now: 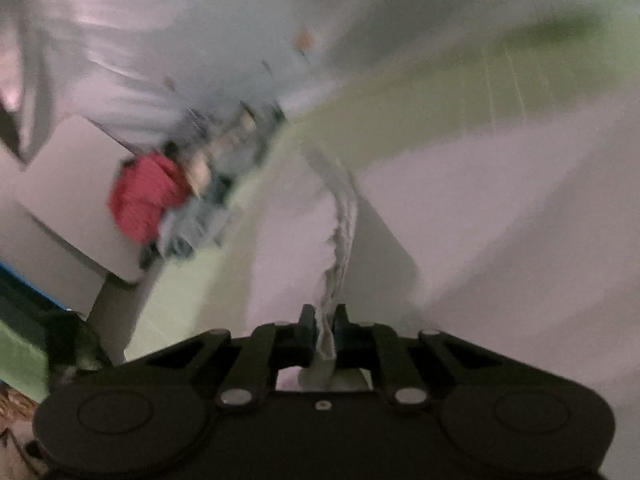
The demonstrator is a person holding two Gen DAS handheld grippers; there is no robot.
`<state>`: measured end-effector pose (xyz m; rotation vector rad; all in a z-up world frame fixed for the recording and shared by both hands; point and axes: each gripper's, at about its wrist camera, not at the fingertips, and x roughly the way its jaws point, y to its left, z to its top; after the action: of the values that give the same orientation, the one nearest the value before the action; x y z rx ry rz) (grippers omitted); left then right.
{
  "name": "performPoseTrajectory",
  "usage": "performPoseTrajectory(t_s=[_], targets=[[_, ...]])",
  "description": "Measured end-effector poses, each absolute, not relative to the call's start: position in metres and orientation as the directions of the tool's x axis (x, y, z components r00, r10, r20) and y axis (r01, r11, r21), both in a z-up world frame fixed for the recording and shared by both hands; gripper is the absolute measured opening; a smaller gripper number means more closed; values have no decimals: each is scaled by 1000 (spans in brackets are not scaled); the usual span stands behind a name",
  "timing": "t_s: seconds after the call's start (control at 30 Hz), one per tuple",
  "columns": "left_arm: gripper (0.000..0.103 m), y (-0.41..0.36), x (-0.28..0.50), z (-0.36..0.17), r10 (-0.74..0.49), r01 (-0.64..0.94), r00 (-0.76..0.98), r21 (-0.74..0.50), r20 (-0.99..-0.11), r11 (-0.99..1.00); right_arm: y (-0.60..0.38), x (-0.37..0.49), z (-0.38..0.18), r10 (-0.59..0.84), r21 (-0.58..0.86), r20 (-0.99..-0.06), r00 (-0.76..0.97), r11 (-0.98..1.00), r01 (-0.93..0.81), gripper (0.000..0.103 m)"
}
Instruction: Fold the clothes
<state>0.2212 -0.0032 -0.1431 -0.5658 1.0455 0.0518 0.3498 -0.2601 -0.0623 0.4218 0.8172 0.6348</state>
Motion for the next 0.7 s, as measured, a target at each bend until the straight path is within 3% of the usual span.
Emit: performPoseTrajectory(t_s=[0.1, 0.23, 0.33, 0.43, 0.57, 0.7], targets=[[73, -20, 223, -137, -224, -243, 519, -394, -825, 886, -282, 329, -39, 627, 523, -491, 605, 767, -371, 9], [73, -50, 225, -148, -219, -171, 453, -326, -864, 930, -303, 310, -75, 426, 349, -670, 608, 904, -249, 9], [78, -65, 223, -151, -197, -109, 438, -270, -877, 957, -321, 301, -123, 384, 414, -760, 525, 908, -65, 9], [83, -68, 224, -152, -197, -105, 433, -266, -879, 958, -329, 289, -115, 395, 450, -714, 578, 891, -52, 9], [94, -67, 224, -154, -231, -115, 435, -309, -870, 944, -322, 266, -64, 419, 423, -552, 721, 886, -191, 9], [98, -77, 233, -157, -209, -70, 416, -260, -885, 963, -313, 274, -103, 258, 231, -738, 623, 965, -127, 12]])
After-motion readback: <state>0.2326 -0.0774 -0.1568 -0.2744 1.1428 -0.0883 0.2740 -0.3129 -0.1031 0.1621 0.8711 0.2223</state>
